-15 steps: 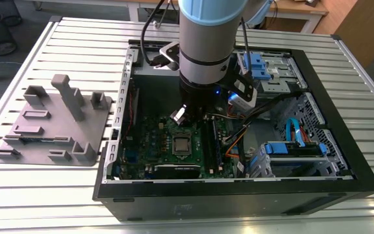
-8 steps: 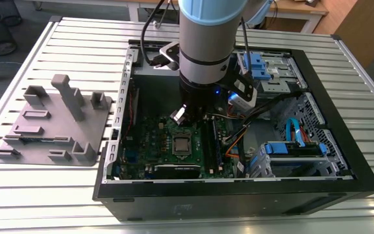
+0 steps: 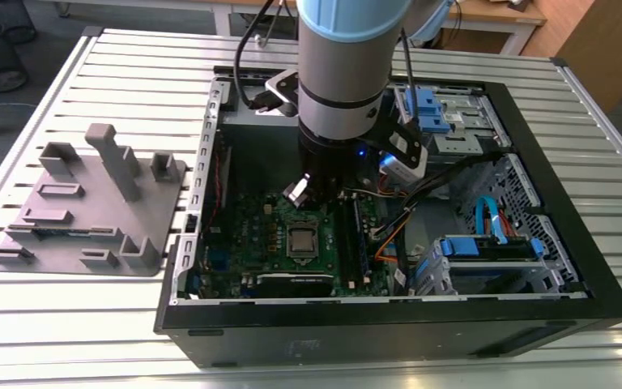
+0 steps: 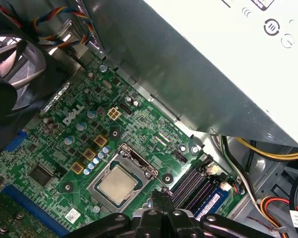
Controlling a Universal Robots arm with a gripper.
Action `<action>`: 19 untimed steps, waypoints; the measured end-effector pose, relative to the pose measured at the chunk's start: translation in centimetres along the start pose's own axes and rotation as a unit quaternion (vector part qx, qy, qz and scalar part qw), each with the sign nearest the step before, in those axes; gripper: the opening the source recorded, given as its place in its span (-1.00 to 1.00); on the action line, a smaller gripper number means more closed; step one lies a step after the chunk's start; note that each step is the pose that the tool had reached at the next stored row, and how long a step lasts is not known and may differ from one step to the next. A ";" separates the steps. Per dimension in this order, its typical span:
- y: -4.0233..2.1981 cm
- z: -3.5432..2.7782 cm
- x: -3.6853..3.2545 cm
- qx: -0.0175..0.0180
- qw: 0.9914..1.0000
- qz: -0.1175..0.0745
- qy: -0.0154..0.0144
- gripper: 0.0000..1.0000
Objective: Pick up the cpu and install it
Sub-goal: 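Close the cpu cover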
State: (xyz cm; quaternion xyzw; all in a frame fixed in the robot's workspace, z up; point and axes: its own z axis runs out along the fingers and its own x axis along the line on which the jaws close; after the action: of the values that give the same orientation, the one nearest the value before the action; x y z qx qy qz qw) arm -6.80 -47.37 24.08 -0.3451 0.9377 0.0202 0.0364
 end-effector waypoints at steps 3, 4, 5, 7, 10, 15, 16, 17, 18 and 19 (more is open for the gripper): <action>0.23 -0.02 0.26 0.001 1.000 0.000 -0.001 -0.79; 0.39 -0.03 0.45 0.002 1.000 0.000 -0.002 -0.79; 0.52 -0.04 0.61 0.002 1.000 0.000 -0.003 -0.79; 0.69 -0.06 0.82 0.003 1.000 0.000 -0.003 -0.79; 0.83 -0.08 1.14 0.003 1.000 0.000 -0.004 -0.79; 0.73 -0.15 1.90 0.004 1.000 0.000 -0.005 -0.79; 0.73 -0.16 2.04 0.004 1.000 0.000 -0.005 -0.79; 0.75 -0.17 2.17 0.005 1.000 0.000 -0.005 -0.79; 0.79 -0.18 2.25 0.005 1.000 0.000 -0.006 -0.79; 0.82 -0.18 2.27 0.005 1.000 -0.001 -0.006 -0.79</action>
State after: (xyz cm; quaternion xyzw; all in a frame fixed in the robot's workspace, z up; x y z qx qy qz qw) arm -9.07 -48.23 24.08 -0.3452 0.9373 0.0173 0.0436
